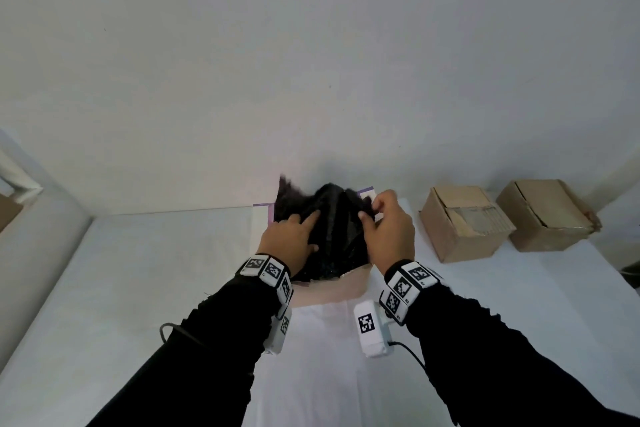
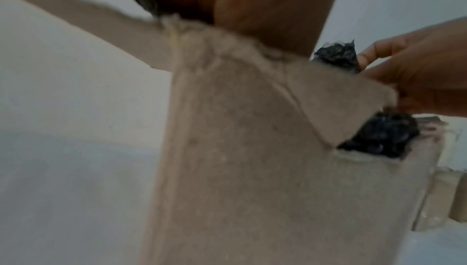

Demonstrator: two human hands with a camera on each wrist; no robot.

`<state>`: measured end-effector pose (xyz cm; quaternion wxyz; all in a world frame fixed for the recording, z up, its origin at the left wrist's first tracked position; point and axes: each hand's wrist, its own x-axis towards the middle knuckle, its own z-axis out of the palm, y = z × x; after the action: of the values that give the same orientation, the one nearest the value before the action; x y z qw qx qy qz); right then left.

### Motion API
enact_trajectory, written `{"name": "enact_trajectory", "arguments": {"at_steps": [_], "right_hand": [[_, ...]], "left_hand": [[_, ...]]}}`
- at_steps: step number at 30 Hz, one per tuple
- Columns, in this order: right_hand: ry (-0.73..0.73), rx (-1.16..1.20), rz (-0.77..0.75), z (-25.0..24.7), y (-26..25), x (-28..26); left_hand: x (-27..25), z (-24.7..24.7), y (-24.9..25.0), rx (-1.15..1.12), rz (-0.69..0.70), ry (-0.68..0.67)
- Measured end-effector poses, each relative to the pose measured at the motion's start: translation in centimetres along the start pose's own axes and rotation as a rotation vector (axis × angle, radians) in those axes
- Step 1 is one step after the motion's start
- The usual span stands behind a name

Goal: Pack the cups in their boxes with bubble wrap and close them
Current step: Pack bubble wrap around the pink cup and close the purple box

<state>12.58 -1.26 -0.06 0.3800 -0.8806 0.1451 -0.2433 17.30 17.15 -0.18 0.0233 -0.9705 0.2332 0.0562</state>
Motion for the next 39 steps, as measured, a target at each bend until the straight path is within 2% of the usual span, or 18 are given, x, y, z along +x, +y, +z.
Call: {"name": "enact_trajectory", "arguments": {"at_steps": [4, 7, 10, 15, 19, 21, 25, 27, 31, 35, 39], "right_hand": [[0.118, 0.07, -0.019, 0.4, -0.6, 0.5], [0.101, 0.075, -0.12, 1.0, -1.6, 0.6], [-0.066, -0.061, -0.256, 2.1, -2.1, 0.4], [-0.419, -0.493, -0.431, 3.2, -2.6, 0.5], [-0.541, -0.788, -0.535, 3.3, -3.3, 0.5], [-0.537, -0.929, -0.517, 3.1, -3.4, 0.1], [-0.474, -0.985, -0.537, 2.6, -3.1, -0.3], [-0.554, -0.982, -0.49, 2.0, -3.9, -0.3], [-0.535, -0.947, -0.488, 2.3, -3.9, 0.1], [-0.677, -0.99, -0.471, 1.9, -4.5, 0.1], [-0.866, -0.961, -0.34, 0.9, -5.6, 0.8]], "left_hand": [[-0.2, 0.2, 0.1, 0.189, -0.026, 0.087], [-0.5, -0.3, 0.0, 0.304, -0.041, 0.134], [-0.6, -0.2, -0.5, 0.283, -0.057, 0.109], [-0.4, 0.8, -1.4, 0.192, -0.041, 0.113], [0.1, 1.3, -1.8, 0.244, -0.002, 0.079], [0.3, 1.7, -2.4, 0.231, 0.014, 0.087], [0.3, 1.6, -3.3, 0.212, 0.103, 0.151], [0.1, 1.0, -3.0, 0.266, 0.131, 0.234], [-1.5, 0.5, -3.1, 0.268, 0.084, 0.409], [-2.6, 0.6, -3.2, 0.282, 0.064, 0.404], [-3.9, 0.3, -1.6, 0.29, 0.048, 0.401]]}}
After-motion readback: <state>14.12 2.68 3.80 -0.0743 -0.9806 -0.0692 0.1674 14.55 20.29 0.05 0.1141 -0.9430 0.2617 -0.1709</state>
